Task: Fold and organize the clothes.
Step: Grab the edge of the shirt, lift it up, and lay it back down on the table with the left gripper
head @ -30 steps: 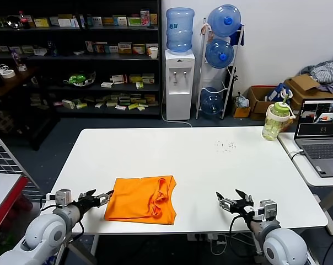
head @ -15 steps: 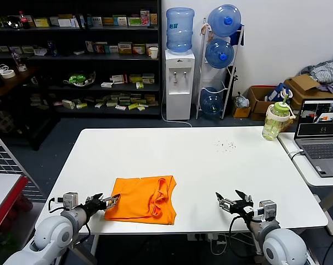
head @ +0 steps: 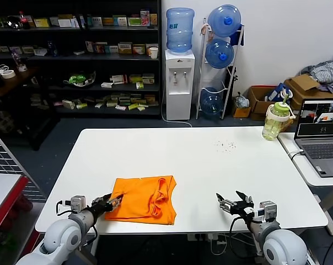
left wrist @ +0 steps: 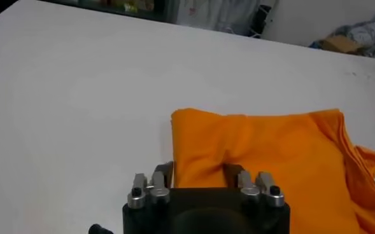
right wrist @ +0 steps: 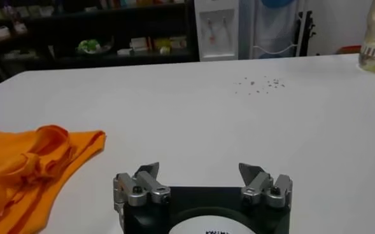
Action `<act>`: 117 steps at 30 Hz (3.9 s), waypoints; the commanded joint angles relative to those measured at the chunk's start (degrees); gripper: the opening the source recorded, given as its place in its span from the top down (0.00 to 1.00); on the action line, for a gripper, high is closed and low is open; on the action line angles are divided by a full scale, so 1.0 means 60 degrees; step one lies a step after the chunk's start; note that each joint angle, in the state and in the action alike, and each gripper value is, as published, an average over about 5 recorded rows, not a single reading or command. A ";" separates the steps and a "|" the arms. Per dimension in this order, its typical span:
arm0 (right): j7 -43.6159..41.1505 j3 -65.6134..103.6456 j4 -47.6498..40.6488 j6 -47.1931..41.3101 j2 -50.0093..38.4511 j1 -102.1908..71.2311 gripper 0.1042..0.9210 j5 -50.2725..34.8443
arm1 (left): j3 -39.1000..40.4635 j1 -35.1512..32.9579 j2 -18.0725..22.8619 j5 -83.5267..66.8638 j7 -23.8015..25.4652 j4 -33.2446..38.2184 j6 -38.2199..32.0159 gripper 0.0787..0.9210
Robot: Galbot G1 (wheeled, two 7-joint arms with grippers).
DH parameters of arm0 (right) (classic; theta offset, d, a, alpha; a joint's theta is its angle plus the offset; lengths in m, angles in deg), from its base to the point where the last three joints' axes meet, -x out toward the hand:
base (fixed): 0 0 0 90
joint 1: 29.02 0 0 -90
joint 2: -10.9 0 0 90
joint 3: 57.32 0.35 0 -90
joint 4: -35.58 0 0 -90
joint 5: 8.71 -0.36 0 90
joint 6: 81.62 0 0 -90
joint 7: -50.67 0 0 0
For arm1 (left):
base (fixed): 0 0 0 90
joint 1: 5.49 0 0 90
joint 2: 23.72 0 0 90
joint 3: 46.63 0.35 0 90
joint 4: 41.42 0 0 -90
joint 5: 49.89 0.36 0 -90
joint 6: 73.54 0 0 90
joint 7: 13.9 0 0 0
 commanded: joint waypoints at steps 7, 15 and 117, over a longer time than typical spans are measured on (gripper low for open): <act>-0.0005 -0.0001 0.0017 0.0028 0.0031 -0.0043 0.12 0.0019 | -0.0021 -0.0126 0.0289 0.0244 -0.0088 0.0188 -0.0269 0.68; -0.0050 -0.0024 -0.0026 0.0081 0.0055 -0.0034 0.12 0.0040 | -0.0394 -0.0428 0.0319 0.0739 -0.0401 0.1393 -0.0468 0.94; -0.1906 0.2715 0.0633 0.3357 0.0531 -0.1890 0.12 0.1454 | 0.2448 0.3085 0.3314 -0.1149 -0.2334 0.1017 0.0257 0.68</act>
